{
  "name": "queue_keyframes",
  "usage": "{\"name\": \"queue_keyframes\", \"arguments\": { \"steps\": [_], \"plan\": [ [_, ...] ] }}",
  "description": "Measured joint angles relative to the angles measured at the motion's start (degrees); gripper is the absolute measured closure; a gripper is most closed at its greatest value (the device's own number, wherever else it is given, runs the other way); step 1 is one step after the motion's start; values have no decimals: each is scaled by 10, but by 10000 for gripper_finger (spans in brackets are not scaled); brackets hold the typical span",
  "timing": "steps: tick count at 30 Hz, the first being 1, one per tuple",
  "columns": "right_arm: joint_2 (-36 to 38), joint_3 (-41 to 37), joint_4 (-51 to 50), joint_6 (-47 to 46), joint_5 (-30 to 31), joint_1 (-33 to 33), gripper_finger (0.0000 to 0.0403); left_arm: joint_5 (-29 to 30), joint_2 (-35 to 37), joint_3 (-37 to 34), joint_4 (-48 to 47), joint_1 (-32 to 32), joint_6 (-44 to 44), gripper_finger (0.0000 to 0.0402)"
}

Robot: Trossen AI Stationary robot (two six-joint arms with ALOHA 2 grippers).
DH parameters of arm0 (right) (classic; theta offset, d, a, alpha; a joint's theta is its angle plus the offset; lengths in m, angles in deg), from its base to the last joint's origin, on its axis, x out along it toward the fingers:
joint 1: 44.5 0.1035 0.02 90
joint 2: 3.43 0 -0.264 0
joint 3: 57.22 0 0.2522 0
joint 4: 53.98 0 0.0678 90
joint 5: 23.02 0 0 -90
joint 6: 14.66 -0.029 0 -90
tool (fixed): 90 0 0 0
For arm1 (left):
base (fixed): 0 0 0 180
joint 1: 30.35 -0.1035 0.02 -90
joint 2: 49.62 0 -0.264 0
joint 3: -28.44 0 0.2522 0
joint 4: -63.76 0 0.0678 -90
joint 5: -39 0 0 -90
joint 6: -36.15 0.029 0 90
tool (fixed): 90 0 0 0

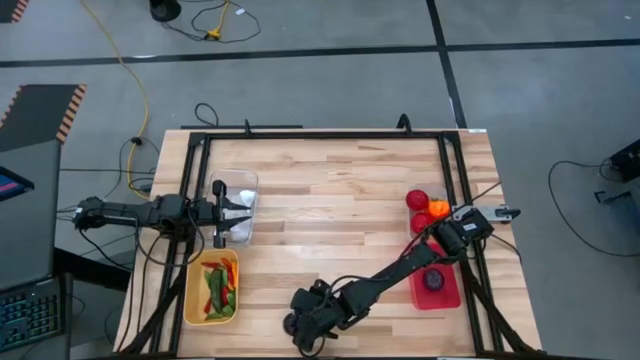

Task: Sort produce into baskets
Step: Put the plum into the red bin

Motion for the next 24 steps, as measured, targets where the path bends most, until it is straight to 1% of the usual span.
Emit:
{"name": "queue_keyframes", "arguments": {
  "steps": [3, 8, 16, 20, 24],
  "plan": [
    [-4, 0, 1, 2, 1, 0, 7, 0, 0, 0, 0, 0, 0, 306],
    [-29, 0, 34, 0, 1, -2, 7, 0, 0, 0, 0, 0, 0, 306],
    [-29, 0, 27, 0, 1, -5, 12, 0, 0, 0, 0, 0, 0, 306],
    [-29, 0, 27, -1, 1, -7, 39, 0, 0, 0, 0, 0, 0, 306],
    [-29, 0, 27, -1, 1, -8, 84, 0, 0, 0, 0, 0, 0, 306]
  ]
}}
